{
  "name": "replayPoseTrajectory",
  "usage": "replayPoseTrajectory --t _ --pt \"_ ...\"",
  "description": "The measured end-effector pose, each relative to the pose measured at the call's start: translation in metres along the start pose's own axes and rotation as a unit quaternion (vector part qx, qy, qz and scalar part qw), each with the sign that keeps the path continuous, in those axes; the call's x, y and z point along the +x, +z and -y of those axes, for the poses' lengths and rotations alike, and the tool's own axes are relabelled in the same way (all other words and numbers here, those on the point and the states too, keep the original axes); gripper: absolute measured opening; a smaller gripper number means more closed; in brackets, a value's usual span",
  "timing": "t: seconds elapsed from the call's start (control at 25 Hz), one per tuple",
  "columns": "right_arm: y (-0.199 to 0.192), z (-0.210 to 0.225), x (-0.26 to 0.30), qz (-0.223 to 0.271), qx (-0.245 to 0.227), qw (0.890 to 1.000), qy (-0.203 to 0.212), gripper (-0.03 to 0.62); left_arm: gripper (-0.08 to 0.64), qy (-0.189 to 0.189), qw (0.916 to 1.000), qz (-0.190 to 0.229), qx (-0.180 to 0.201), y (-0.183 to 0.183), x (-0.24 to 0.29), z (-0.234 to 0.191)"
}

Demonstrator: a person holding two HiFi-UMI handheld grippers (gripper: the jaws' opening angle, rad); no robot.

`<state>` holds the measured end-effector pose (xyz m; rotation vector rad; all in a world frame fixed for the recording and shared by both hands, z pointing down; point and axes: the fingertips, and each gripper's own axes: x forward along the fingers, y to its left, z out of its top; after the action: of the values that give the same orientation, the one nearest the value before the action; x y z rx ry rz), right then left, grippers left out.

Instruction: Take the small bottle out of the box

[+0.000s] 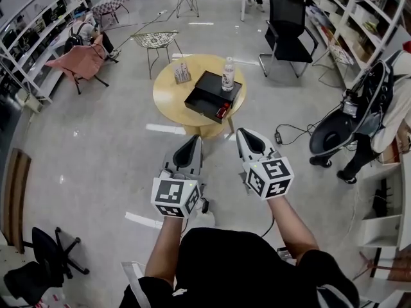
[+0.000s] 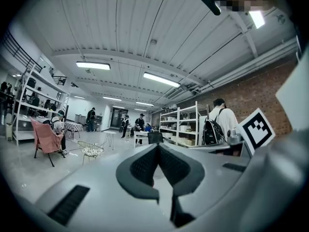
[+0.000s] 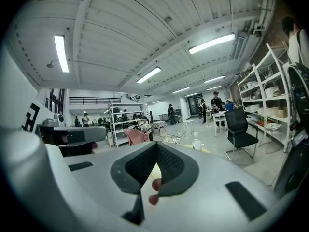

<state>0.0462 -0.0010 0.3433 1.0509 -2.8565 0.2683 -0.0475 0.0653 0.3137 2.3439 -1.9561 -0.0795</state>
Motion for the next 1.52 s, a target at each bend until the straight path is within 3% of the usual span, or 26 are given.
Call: replayPoseTrajectory --t 1.0,1.52 --pt "0.012 0.009 0.172 -0.028 0.005 0.998 -0.047 0.002 0.011 -0.030 0.9988 -0.022 -0.031 -0.002 0.087 -0.157" --pt "0.009 0.016 0.196 -0.034 0.006 0.997 -0.071 0.002 0.011 -0.053 0.9969 -0.042 -0.040 -0.014 0.105 -0.177"
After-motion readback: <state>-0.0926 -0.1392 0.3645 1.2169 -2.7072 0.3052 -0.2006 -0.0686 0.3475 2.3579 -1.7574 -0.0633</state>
